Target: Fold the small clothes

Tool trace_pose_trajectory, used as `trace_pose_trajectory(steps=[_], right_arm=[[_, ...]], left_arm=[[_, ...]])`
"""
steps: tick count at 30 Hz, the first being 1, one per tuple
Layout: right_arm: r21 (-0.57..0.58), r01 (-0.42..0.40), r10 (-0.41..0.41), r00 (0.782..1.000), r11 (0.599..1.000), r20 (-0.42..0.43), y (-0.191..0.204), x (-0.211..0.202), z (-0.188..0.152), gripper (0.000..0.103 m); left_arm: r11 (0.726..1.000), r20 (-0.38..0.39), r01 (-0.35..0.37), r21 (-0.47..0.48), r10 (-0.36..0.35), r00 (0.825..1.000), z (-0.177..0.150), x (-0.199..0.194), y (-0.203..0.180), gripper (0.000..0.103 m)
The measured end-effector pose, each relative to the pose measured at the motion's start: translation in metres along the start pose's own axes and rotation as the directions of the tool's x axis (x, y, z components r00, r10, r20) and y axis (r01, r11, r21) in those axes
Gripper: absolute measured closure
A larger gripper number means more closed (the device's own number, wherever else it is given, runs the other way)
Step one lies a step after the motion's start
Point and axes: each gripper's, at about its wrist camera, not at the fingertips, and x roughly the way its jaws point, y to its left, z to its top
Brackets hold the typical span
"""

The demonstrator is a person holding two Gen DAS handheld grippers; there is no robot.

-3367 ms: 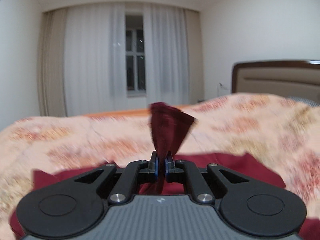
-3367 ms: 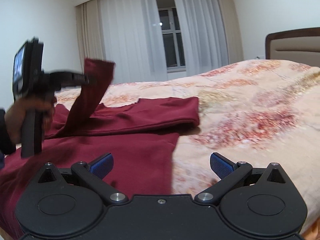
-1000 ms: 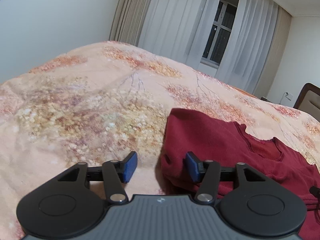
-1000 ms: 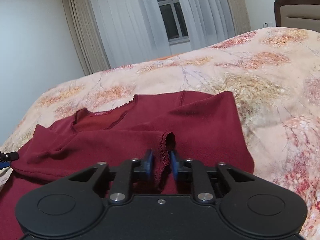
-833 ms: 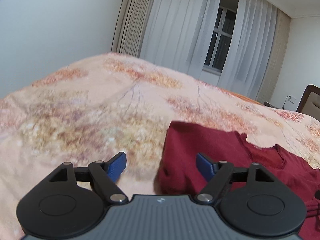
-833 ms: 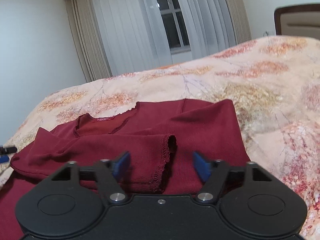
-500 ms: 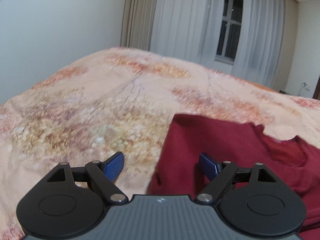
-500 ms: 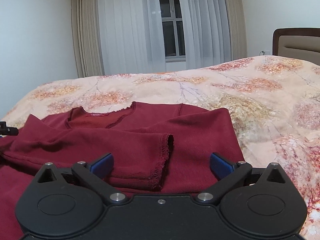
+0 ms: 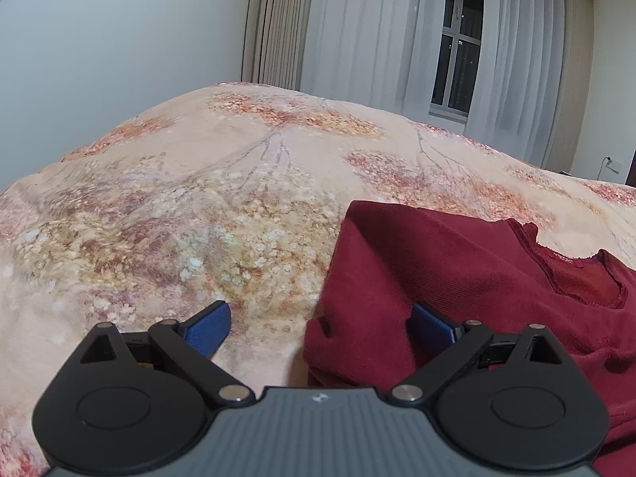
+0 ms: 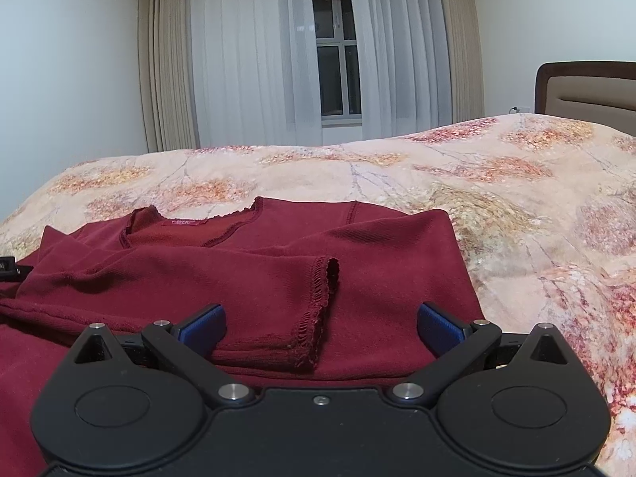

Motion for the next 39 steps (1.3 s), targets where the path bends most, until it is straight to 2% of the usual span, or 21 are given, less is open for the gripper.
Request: trace_pose_trajectory(steps=[8, 13, 16, 19, 24, 34, 39], right_arm=[[0.026, -0.002, 0.002, 1.0, 1.0, 0.01, -0.004, -0.002, -0.001, 0.001], [0.031, -0.004, 0.004, 1.0, 1.0, 0.01, -0.005, -0.002, -0.001, 0.001], [0.032, -0.005, 0.004, 1.0, 0.999, 0.01, -0.005, -0.002, -0.001, 0.001], [0.032, -0.005, 0.005, 1.0, 0.999, 0.01, -0.005, -0.002, -0.001, 0.001], [0.032, -0.005, 0.004, 1.0, 0.999, 0.01, -0.005, -0.002, -0.001, 0.001], [0.032, -0.005, 0.004, 1.0, 0.999, 0.01, -0.005, -0.002, -0.001, 0.001], [0.054, -0.012, 0.011, 1.0, 0.998, 0.008, -0.009, -0.009, 0.001, 0.001]], left_arm=[[1.0, 0.014, 0.01, 0.002, -0.01, 1.0, -0.001, -0.002, -0.001, 0.001], [0.996, 0.055, 0.056, -0.07, -0.053, 0.997, 0.006, -0.005, 0.007, 0.001], [0.994, 0.06, 0.06, -0.095, -0.055, 0.997, 0.012, 0.0, 0.007, 0.001], [0.997, 0.033, 0.048, -0.053, -0.047, 0.998, 0.014, 0.008, -0.001, 0.001], [1.0, -0.001, -0.013, 0.027, 0.013, 1.0, 0.01, 0.016, -0.015, 0.0], [1.0, 0.001, -0.003, 0.019, 0.003, 1.0, 0.01, 0.014, -0.013, 0.0], [1.0, 0.004, 0.028, 0.004, -0.028, 1.0, 0.014, -0.006, -0.008, 0.0]])
